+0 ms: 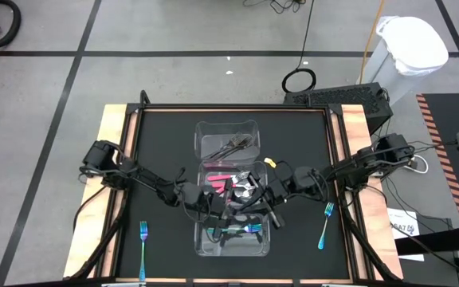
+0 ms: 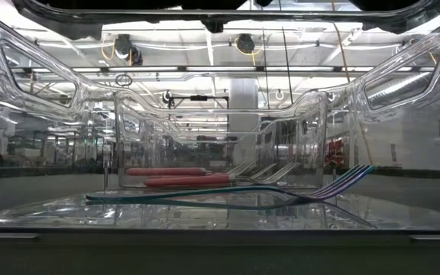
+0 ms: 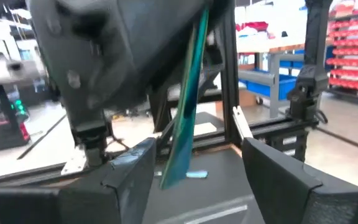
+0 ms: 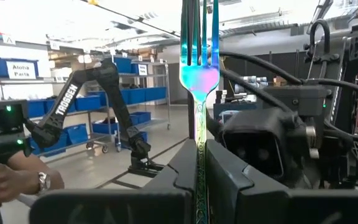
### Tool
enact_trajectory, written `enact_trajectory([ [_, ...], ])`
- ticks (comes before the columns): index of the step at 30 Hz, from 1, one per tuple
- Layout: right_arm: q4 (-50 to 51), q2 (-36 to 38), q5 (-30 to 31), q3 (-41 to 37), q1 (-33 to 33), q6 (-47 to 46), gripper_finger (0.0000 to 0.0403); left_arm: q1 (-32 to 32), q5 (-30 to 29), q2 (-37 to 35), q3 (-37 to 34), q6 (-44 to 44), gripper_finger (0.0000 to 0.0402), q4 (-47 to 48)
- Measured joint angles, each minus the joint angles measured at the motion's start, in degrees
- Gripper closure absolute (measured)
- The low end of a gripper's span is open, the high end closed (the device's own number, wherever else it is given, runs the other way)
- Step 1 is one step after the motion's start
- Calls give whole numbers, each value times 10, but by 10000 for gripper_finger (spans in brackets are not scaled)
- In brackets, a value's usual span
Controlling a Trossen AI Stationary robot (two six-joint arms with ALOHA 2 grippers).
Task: Sort silverware by color (type)
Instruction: Put the top blue fork into the bottom transparent bin
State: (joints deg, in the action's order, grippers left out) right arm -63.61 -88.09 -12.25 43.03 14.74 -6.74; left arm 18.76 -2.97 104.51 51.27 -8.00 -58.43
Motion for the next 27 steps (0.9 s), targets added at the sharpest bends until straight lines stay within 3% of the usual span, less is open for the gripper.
enact_trajectory([
  [11, 9, 0, -1, 0, 0, 6, 387, 0, 2, 0, 0, 0, 247, -3],
  [21, 18, 0, -5, 0, 0, 6, 387, -1, 22, 0, 6, 14, 302, -12],
  [27, 22, 0, -5, -1, 0, 2, 381, -8, 34, 0, 7, 15, 369, 5],
])
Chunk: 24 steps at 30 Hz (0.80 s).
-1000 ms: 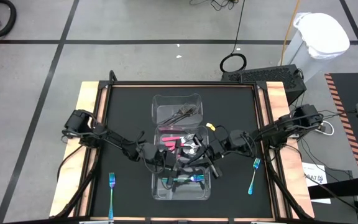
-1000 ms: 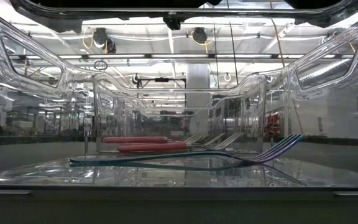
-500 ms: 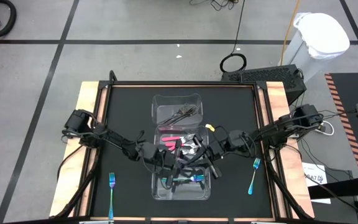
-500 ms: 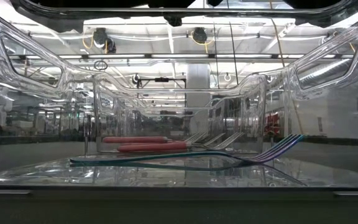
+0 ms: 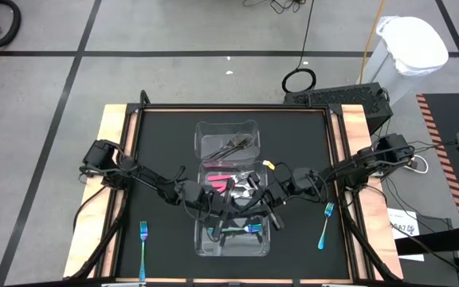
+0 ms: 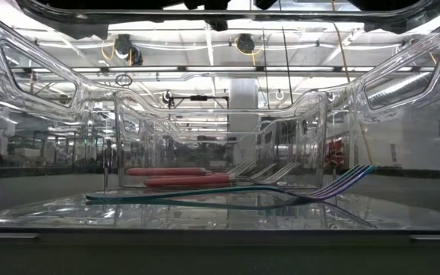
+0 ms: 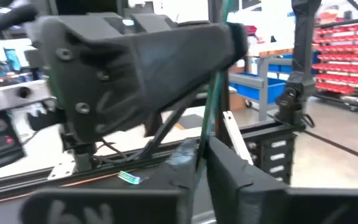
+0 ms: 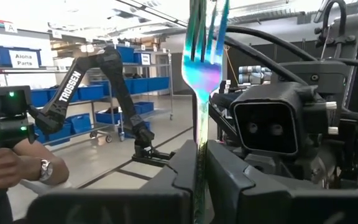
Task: Sort silverware by color (type)
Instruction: Put the top blue fork into the bottom transparent bin
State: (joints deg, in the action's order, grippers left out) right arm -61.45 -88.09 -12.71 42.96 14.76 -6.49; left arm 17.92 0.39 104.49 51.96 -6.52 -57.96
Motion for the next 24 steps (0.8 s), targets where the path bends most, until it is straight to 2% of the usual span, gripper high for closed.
enact_trajectory([
  [2, 0, 0, 1, 0, 0, -3, 376, -2, 8, 0, 0, 2, 390, 2],
  [6, -3, 0, 11, 0, -1, -11, 354, -3, 15, 0, 0, 2, 393, 5],
  [12, 36, 11, 55, 0, 0, -11, 273, -3, -7, 0, 0, 2, 397, 15],
  [15, 61, 20, 88, 2, 0, -9, 227, -3, -40, -1, 0, 2, 397, 28],
  [18, 113, 45, 148, 4, 5, 2, 190, -3, -85, -10, 0, 2, 398, 55],
  [24, 216, 91, 246, 4, 25, 31, 152, 3, -211, -46, 0, 1, 399, 158],
])
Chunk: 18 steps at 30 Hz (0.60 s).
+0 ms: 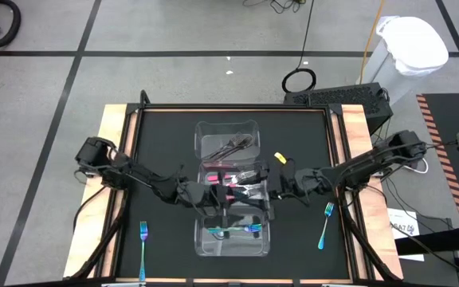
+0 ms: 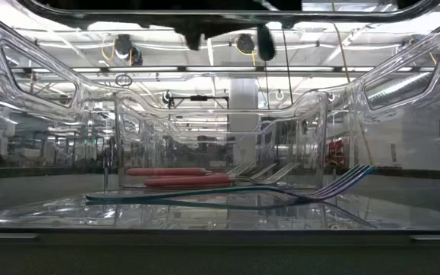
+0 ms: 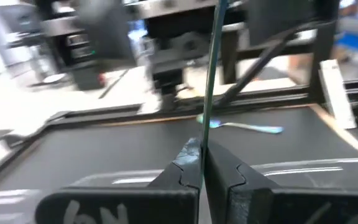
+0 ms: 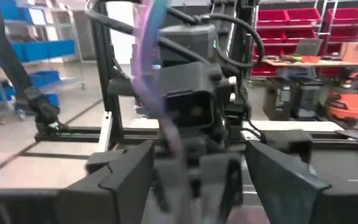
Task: Sort silverware by color (type)
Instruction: Put the top blue fork into the bottom transparent bin
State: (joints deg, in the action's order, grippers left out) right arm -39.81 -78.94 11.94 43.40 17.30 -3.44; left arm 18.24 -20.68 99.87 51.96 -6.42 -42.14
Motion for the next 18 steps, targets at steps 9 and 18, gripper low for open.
enact_trajectory([
  [9, 38, 37, 18, 0, 24, 11, 150, 28, -135, -70, 0, 1, 399, 128],
  [18, 98, 31, 66, 48, 43, -23, 150, 71, -233, -99, 84, 38, 400, 383],
])
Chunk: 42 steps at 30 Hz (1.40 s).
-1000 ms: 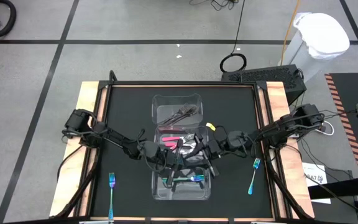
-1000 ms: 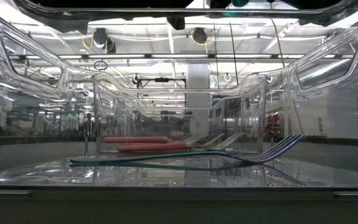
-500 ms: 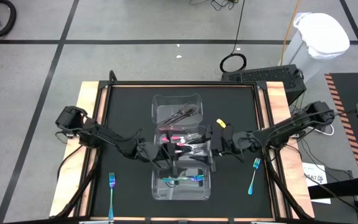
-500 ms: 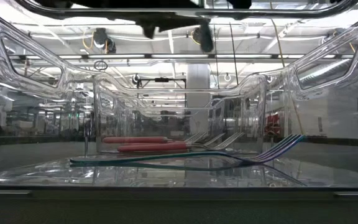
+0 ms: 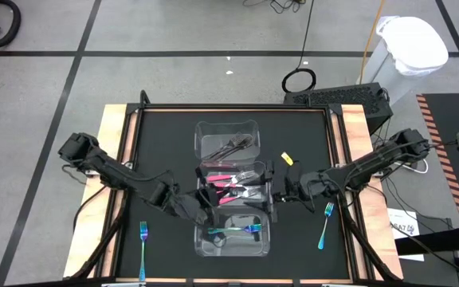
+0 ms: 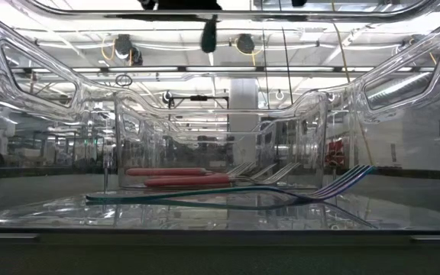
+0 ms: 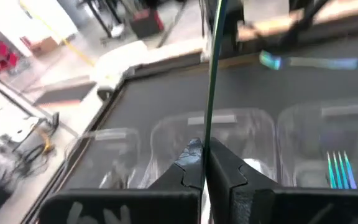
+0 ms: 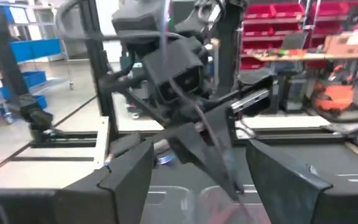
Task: Sort silverware by color (type)
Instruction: Put the top blue fork into the bottom transparent bin
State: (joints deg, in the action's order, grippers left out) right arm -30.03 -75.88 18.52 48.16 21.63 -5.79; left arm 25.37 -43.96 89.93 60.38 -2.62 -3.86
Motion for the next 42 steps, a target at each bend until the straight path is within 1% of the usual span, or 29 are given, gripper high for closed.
enact_trajectory([
  [2, 45, -11, 19, 33, 16, -6, 150, 6, -12, 6, 35, 27, 400, 75],
  [5, 128, -40, 75, 92, 40, 4, 149, 15, -40, 12, 68, 53, 400, 156],
  [9, 227, -83, 157, 166, 67, 39, 149, 31, -60, 15, 77, 50, 400, 182],
  [11, 259, -102, 192, 194, 78, 55, 149, 39, -61, 16, 77, 23, 400, 194],
  [16, 278, -122, 234, 229, 98, 84, 149, 45, -64, 16, 77, 38, 400, 249],
  [22, 277, -121, 237, 232, 113, 105, 149, 37, -63, 16, 86, 93, 400, 323],
  [25, 272, -121, 236, 232, 116, 110, 150, 34, -60, 17, 86, 94, 400, 338],
  [31, 273, -121, 237, 232, 111, 110, 162, 36, -45, 30, 86, 53, 400, 330],
  [38, 279, -121, 234, 232, 106, 99, 175, 31, -45, 53, 86, 18, 400, 303],
  [42, 294, -121, 231, 231, 107, 95, 202, 23, -45, 53, 86, 18, 400, 299],
])
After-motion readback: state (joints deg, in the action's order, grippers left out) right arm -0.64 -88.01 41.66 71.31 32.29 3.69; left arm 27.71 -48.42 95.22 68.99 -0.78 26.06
